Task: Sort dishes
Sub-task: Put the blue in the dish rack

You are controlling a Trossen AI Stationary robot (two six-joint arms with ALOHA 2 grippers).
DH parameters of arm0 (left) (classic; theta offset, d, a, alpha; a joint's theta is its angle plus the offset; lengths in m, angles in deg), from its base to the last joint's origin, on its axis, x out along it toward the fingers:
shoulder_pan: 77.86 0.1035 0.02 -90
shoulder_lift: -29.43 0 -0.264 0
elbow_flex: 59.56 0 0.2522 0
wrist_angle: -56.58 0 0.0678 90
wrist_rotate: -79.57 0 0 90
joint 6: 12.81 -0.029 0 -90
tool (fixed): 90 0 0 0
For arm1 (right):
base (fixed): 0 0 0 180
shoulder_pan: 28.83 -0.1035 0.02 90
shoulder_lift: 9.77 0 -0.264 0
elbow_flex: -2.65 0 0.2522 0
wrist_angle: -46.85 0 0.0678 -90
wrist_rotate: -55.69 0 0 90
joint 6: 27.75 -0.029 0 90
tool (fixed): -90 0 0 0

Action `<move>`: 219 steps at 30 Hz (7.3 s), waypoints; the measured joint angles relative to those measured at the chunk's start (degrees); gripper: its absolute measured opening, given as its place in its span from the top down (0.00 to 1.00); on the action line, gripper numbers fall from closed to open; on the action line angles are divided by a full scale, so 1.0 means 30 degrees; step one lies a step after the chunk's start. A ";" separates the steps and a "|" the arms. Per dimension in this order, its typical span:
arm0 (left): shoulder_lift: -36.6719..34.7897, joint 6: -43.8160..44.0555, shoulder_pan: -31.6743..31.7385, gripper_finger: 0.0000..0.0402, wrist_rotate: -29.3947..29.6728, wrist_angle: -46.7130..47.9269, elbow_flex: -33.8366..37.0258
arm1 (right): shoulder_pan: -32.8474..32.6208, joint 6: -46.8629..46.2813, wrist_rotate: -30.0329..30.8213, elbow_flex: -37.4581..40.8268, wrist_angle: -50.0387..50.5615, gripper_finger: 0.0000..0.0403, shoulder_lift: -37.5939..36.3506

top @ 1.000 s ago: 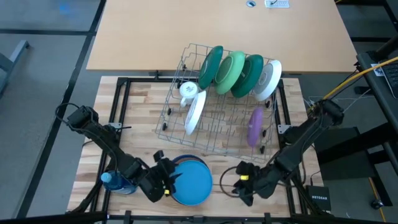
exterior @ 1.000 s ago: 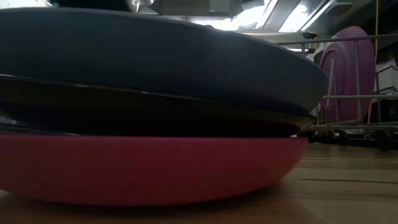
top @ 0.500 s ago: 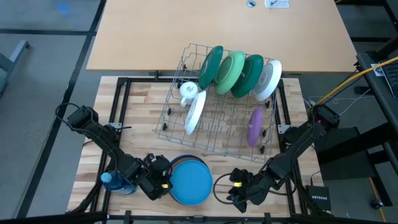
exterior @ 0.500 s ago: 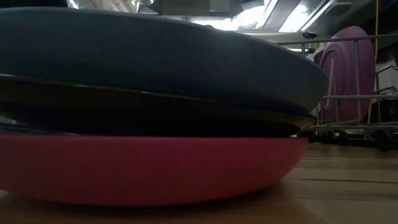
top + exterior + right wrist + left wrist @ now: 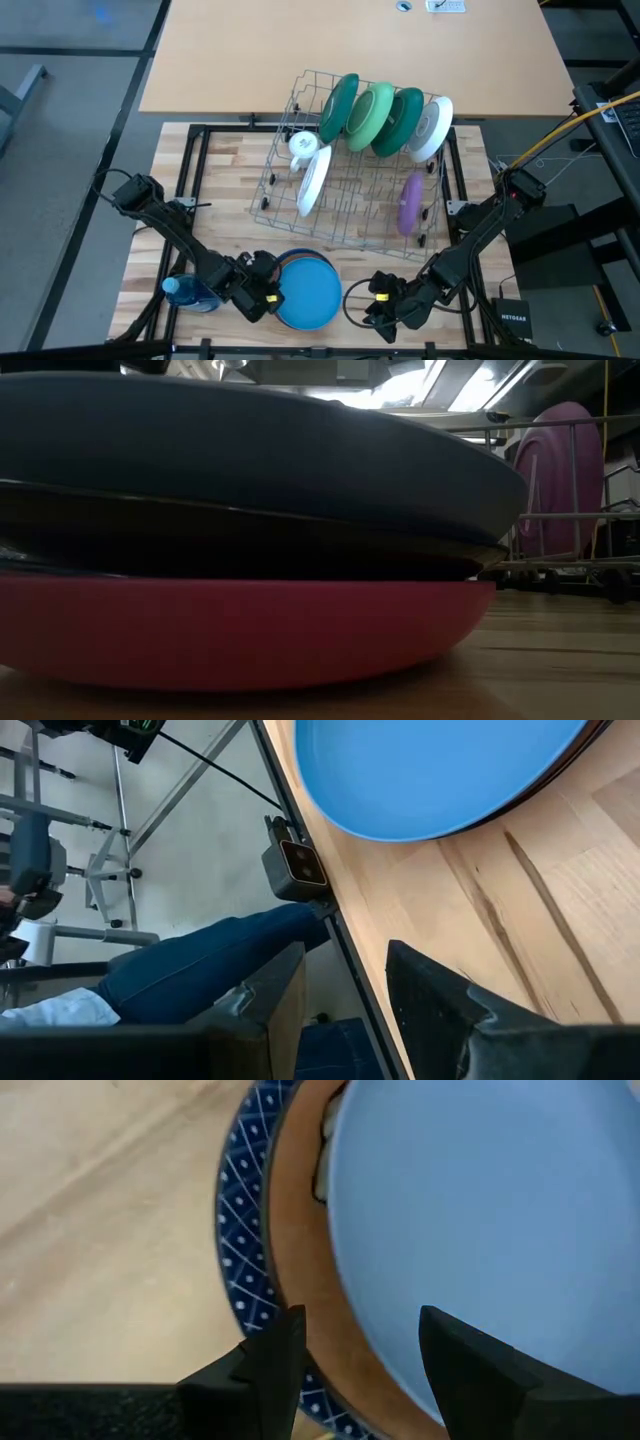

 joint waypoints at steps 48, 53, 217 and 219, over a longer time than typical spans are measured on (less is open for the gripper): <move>0.1172 -1.1186 0.1017 1.00 0.9083 -0.7244 0.0022 | -0.0109 -0.5590 0.2895 -0.0007 -0.3481 0.64 -0.0567; 0.1052 -1.3157 0.1017 1.00 1.0105 -0.8399 -0.0062 | -0.0995 -0.3293 0.6209 -0.0015 -0.2413 0.64 -0.2761; -0.1268 -5.3593 1.1785 1.00 -0.5904 -4.0527 0.1785 | 0.2186 -0.1093 1.7556 1.0134 -1.7508 0.64 -1.6621; -0.1268 -5.3333 1.1774 1.00 -0.6791 -4.0520 0.1785 | 0.2186 -0.1072 1.7140 1.0134 -1.8163 0.64 -1.6168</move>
